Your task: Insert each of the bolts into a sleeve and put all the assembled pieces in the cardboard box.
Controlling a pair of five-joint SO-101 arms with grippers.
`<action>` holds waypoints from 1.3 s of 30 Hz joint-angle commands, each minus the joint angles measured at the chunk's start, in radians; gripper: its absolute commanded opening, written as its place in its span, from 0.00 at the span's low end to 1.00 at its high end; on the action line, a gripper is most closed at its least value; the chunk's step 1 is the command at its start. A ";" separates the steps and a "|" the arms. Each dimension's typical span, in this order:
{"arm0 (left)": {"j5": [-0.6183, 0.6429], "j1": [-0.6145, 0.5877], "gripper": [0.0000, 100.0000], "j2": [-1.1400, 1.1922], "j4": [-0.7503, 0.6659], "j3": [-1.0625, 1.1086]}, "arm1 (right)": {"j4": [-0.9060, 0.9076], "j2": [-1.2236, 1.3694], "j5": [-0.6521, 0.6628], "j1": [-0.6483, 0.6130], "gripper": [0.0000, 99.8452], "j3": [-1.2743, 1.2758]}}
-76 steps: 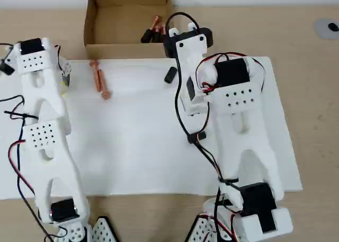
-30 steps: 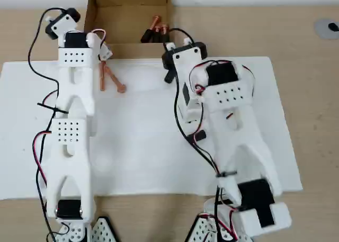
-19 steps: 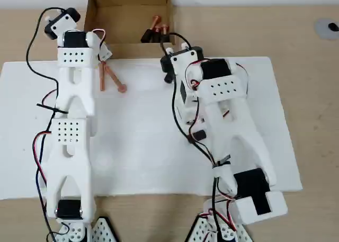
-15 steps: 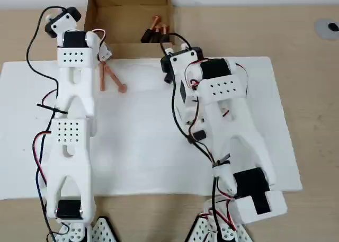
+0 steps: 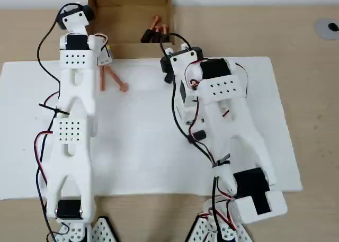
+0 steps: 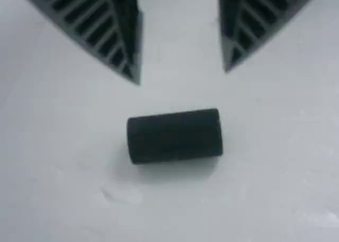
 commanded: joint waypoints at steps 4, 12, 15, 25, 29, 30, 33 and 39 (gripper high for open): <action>-0.006 -0.017 0.15 -0.021 -0.081 0.083 | -0.005 -0.007 0.003 -0.013 0.13 -0.068; -0.009 -0.021 0.15 -0.021 -0.121 0.144 | -0.005 -0.007 0.005 -0.012 0.13 -0.068; -0.011 -0.021 0.15 -0.021 -0.121 0.146 | -0.005 -0.008 0.005 -0.012 0.13 -0.068; -0.118 0.002 0.00 -0.019 -0.121 0.149 | -0.008 -0.008 0.005 -0.012 0.13 -0.068; -0.123 0.005 0.01 0.005 -0.121 0.140 | -0.005 -0.008 0.005 -0.012 0.13 -0.099; -0.123 0.005 0.01 0.007 -0.121 0.140 | -0.005 -0.008 0.005 -0.012 0.13 -0.108; -0.123 0.005 0.01 0.008 -0.120 0.138 | -0.005 -0.004 0.005 -0.012 0.13 -0.120; -0.060 -0.006 0.01 -0.005 -0.074 0.100 | -0.006 -0.002 0.003 -0.012 0.13 -0.120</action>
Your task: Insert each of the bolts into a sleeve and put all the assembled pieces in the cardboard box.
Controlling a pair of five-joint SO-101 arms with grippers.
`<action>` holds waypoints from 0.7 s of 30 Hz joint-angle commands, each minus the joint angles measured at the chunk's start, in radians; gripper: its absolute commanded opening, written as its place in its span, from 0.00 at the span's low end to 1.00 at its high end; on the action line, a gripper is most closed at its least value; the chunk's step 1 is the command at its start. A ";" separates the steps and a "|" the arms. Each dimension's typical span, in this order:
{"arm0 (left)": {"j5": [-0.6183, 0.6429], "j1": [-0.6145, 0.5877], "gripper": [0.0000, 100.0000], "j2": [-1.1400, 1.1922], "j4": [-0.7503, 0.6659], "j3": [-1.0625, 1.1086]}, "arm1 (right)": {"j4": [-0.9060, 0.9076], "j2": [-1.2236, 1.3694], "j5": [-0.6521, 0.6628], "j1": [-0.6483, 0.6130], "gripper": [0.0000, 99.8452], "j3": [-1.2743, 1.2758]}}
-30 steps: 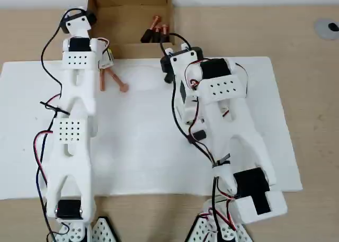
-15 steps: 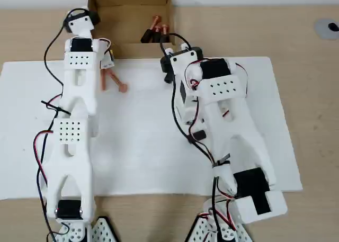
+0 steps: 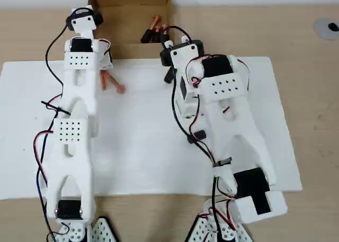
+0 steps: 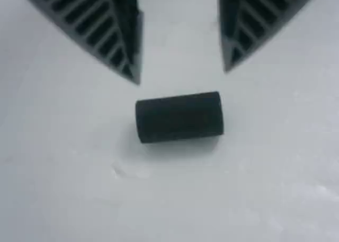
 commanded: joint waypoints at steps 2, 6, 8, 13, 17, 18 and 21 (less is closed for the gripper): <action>0.077 -0.025 0.01 -0.033 0.118 -0.120 | -0.006 -0.002 0.002 -0.012 0.13 -0.056; 0.107 -0.040 0.01 -0.039 0.262 -0.287 | -0.006 -0.002 0.002 -0.012 0.13 -0.056; 0.124 -0.034 0.01 -0.039 0.321 -0.371 | -0.006 -0.005 0.000 -0.012 0.13 -0.056; 0.126 0.009 0.01 -0.048 0.350 -0.379 | -0.006 -0.008 0.000 -0.012 0.13 -0.056; 0.121 0.000 0.01 -0.084 0.351 -0.377 | -0.006 -0.008 0.000 -0.012 0.13 -0.058; 0.120 -0.008 0.01 -0.099 0.353 -0.374 | -0.006 -0.008 0.000 -0.012 0.13 -0.058; 0.077 -0.043 0.01 -0.125 0.353 -0.374 | -0.006 -0.005 0.000 -0.016 0.13 -0.068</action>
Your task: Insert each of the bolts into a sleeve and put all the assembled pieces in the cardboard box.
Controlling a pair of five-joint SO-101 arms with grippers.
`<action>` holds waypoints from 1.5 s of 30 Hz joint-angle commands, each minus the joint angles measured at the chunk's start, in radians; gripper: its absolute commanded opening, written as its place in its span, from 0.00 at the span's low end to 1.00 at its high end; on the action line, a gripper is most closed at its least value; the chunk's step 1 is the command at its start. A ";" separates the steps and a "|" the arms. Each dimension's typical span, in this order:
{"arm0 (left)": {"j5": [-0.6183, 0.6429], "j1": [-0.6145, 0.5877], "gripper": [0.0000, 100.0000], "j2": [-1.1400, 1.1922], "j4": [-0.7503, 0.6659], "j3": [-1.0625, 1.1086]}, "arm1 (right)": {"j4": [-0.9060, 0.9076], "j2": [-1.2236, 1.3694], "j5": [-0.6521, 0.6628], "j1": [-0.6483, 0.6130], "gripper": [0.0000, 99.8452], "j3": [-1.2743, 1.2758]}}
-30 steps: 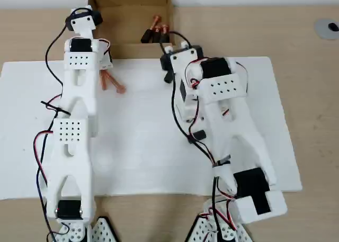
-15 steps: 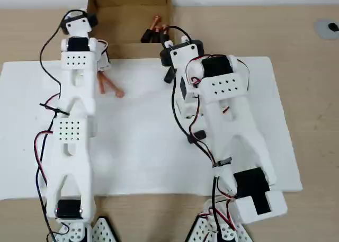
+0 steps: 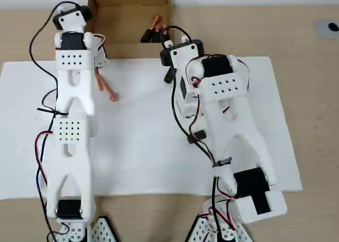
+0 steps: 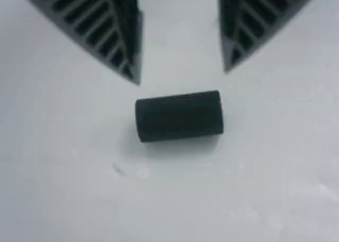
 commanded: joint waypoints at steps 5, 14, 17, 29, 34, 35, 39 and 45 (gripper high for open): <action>-0.089 -0.058 0.00 -0.127 0.012 -0.051 | -0.005 -0.008 0.000 -0.065 0.13 -0.150; -0.212 0.115 0.00 -0.748 0.011 0.483 | 0.129 -0.013 -0.084 0.004 0.13 -0.378; -0.216 0.158 0.00 -0.993 0.003 0.822 | 0.130 -0.064 -0.086 0.059 0.13 -0.331; -0.222 0.118 0.01 -1.653 -0.080 1.567 | 0.130 -0.433 -0.017 -0.016 0.13 0.111; -0.222 0.153 0.01 -1.886 -0.118 1.735 | 0.124 -0.469 -0.118 0.058 0.13 0.206; -0.222 0.164 0.01 -1.928 -0.123 1.777 | 0.120 -0.458 -0.132 0.073 0.13 0.223; -0.222 0.219 0.01 -2.063 -0.124 1.933 | 0.075 -0.369 -0.144 0.091 0.13 0.282; -0.222 0.232 0.01 -2.223 -0.195 2.105 | -0.163 -0.173 -0.098 0.087 0.13 0.257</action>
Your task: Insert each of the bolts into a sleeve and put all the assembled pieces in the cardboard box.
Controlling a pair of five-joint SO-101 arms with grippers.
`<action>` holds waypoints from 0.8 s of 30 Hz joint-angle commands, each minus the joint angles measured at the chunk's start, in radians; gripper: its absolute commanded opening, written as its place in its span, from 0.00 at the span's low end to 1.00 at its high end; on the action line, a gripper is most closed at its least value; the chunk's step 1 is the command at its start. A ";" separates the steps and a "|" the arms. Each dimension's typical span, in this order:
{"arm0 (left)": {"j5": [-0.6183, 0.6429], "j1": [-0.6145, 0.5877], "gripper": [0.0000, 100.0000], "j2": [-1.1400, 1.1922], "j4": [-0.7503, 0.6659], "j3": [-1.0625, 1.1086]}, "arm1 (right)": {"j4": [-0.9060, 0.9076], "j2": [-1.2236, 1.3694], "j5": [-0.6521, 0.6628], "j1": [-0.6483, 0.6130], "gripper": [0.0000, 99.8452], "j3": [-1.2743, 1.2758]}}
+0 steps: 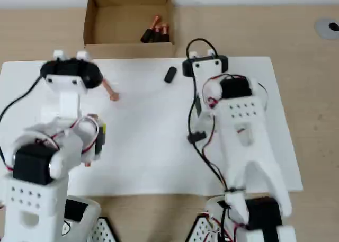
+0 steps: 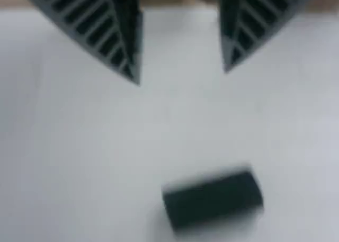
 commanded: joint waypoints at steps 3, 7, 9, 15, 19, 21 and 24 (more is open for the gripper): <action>-0.009 0.011 0.01 -0.145 -0.126 0.086 | -0.238 0.151 0.097 0.012 0.13 -0.119; -0.080 0.011 0.01 -0.189 -0.186 0.143 | -0.311 0.283 0.098 0.013 0.13 -0.312; -0.107 0.009 0.01 -0.194 -0.184 0.167 | -0.316 0.360 0.052 0.013 0.13 -0.414; -0.118 0.008 0.01 -0.199 -0.183 0.190 | -0.241 0.602 -0.325 -0.053 0.13 -0.690; -0.118 0.006 0.01 -0.194 -0.184 0.189 | -0.236 0.748 -0.430 -0.099 0.13 -0.848; -0.118 -0.008 0.01 -0.194 -0.189 0.193 | -0.193 0.803 -0.428 -0.122 0.13 -0.917; -0.118 -0.066 0.01 -0.194 -0.192 0.195 | -0.086 0.872 -0.433 -0.163 0.13 -1.033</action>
